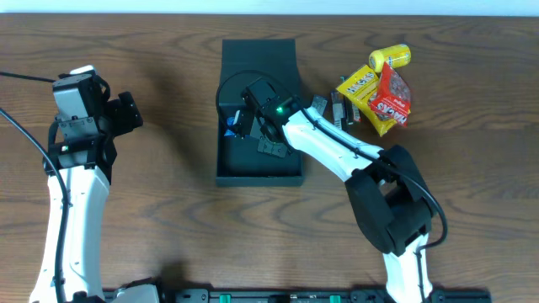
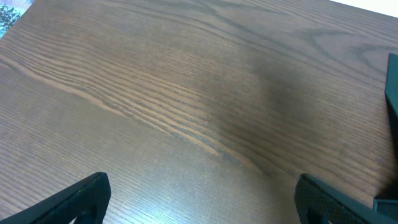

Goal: Pack container
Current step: 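Open the right gripper and withdraw it from the box, then move the right gripper over the yellow bottle and descend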

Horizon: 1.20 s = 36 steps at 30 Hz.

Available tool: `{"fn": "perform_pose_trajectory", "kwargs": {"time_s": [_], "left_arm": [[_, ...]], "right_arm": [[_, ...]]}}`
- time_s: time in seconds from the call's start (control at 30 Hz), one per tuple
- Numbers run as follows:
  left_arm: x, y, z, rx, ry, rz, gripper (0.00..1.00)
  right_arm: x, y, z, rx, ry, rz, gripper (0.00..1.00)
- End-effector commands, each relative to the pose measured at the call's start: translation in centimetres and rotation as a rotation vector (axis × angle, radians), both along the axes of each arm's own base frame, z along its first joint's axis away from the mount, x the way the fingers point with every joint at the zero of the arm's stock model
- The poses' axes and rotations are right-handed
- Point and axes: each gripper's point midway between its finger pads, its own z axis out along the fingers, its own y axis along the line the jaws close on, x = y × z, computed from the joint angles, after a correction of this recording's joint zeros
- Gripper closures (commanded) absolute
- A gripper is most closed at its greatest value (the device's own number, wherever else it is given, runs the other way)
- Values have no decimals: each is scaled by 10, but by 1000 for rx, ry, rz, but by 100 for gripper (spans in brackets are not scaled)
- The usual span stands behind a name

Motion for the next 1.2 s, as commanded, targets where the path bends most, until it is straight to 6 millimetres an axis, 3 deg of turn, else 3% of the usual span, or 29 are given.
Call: {"fn": "perform_pose_trajectory", "kwargs": {"time_s": [0.0,0.17,0.3,0.43,0.5,0.63,0.83,0.93,1.0,1.03,1.07,1.13,1.17], "left_arm": [[6,1,12,6,-30,-7,5],[6,1,12,6,-30,-7,5],[6,1,12,5,-30,-6,5],[6,1,12,5,-30,-6,5],[6,1,12,3,-31,-4,5],[6,1,12,2,-31,-4,5],[5,-1,10,-6,-27,-12,5],[4,-3,9,-15,-21,-19,5],[4,-3,9,-15,-20,-20,5],[4,-3,9,-15,-20,-20,5],[4,-3,9,-16,-20,-20,5],[4,-3,9,-18,-20,-22,5],[5,-5,9,-23,-21,-28,5]], "right_arm": [[1,-5,-5,-20,0,-14,99],[-3,6,11,9,-22,-18,99],[-3,22,52,79,-95,-12,99],[6,28,107,187,-205,-39,99],[24,18,148,307,-286,-164,99],[58,-16,190,506,-354,-472,99],[95,-79,197,710,-331,-937,99],[101,-97,197,737,-320,-1015,96],[104,-105,196,734,-325,-1031,80],[104,-108,196,729,-328,-1034,67],[105,-113,195,714,-335,-1024,44],[106,-119,194,694,-340,-1016,35],[106,-122,193,690,-340,-1023,16]]}}
